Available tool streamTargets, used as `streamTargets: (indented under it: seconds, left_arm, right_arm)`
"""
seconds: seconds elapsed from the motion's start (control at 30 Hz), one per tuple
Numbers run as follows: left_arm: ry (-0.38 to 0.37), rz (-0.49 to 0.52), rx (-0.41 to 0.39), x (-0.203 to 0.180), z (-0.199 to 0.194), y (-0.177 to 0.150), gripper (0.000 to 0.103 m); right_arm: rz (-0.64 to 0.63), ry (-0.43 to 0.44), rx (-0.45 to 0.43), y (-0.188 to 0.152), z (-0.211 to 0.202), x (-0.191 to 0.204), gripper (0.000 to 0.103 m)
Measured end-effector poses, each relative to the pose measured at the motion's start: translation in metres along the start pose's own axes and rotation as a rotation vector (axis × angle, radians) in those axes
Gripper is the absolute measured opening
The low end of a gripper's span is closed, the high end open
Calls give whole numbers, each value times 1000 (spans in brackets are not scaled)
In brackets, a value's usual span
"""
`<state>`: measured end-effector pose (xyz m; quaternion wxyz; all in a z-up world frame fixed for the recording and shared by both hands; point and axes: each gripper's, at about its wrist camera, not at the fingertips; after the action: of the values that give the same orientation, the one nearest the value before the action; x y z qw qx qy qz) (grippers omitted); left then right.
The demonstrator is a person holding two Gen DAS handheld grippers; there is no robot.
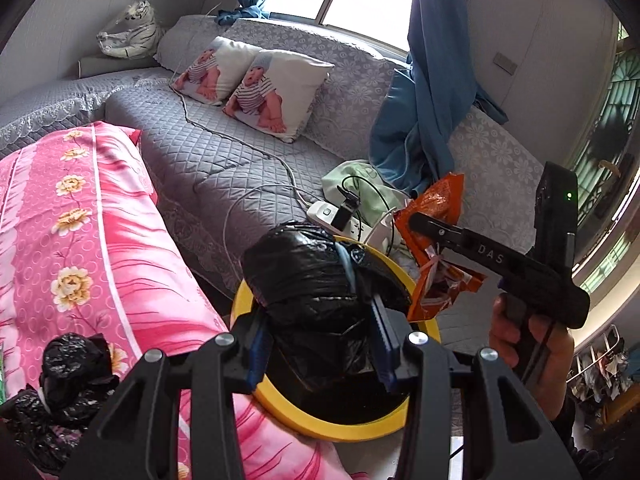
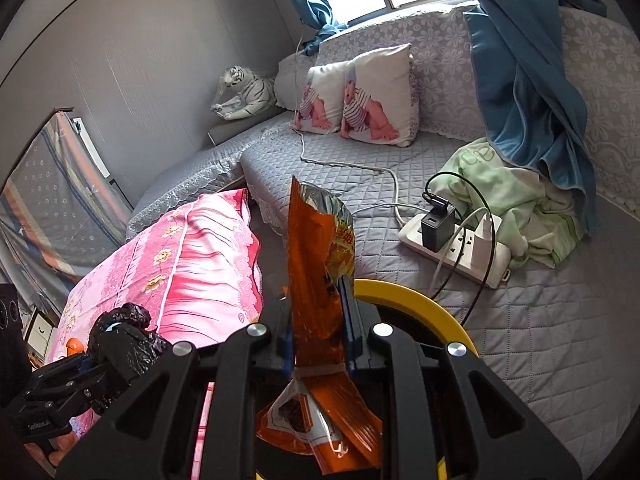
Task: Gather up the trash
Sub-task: 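Carry the black bag in the left tool while the right tool carries the orange bag over the yellow-rimmed bin, then open the right tool dropping the orange bag while the left tool drops the black bag into the bin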
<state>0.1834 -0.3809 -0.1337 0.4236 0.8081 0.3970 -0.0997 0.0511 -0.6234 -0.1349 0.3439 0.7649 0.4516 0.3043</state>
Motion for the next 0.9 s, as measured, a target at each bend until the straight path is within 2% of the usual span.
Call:
streamTargets:
  seconds: [0.1, 0.47, 0.53, 0.63, 0.67, 0.7, 0.77, 0.83, 0.9]
  left_arm:
    - [8, 0, 19, -3, 10, -4, 40]
    - [13, -14, 77, -4, 37, -12, 41]
    - [15, -20, 81, -4, 37, -13, 44]
    - [13, -40, 83, -2, 36, -13, 51]
    - [14, -50, 81, 0, 35, -12, 52]
    - [14, -61, 78, 2, 34, -12, 54]
    - [19, -75, 70, 6, 32, -11, 56]
    - [19, -94, 60, 9, 29, -9, 67]
    - [5, -110, 59, 11, 28, -8, 73]
  right_arm:
    - [-7, -38, 10, -3, 6, -5, 17]
    - [26, -53, 62, -13, 23, -15, 19]
    - [32, -56, 62, -13, 24, -16, 21]
    - [47, -55, 62, -13, 24, -20, 31]
    - [50, -59, 63, -13, 23, -20, 41]
    - [54, -62, 60, -13, 22, -21, 47]
    - [65, -68, 56, -13, 21, -22, 47]
    - [77, -75, 52, -13, 18, -24, 47]
    - [90, -88, 44, -13, 13, -26, 47]
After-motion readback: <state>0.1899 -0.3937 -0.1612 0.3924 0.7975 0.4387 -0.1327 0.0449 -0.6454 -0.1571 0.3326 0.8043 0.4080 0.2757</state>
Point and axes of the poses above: each gripper's, at about its wrist camera, not at the fingertips, and z roughly the way its jaws point, x to its left, y to its top, and after that the axes turned 13 degrees about -z, right-handed
